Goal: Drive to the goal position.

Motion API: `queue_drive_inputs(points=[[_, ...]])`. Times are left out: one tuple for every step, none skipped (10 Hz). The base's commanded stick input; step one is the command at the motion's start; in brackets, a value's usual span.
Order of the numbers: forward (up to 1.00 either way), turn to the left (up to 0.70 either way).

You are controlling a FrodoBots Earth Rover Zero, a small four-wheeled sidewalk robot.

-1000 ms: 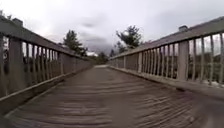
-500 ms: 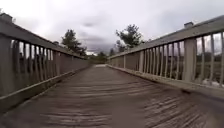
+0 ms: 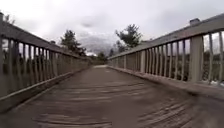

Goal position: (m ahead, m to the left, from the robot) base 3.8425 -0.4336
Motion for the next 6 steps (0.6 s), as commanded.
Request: queue_drive_inputs(points=[[0.50, 0.00], [0.50, 0.00], [0.50, 0.00], [0.50, 0.00], [0.50, 0.00], [0.50, 0.00]])
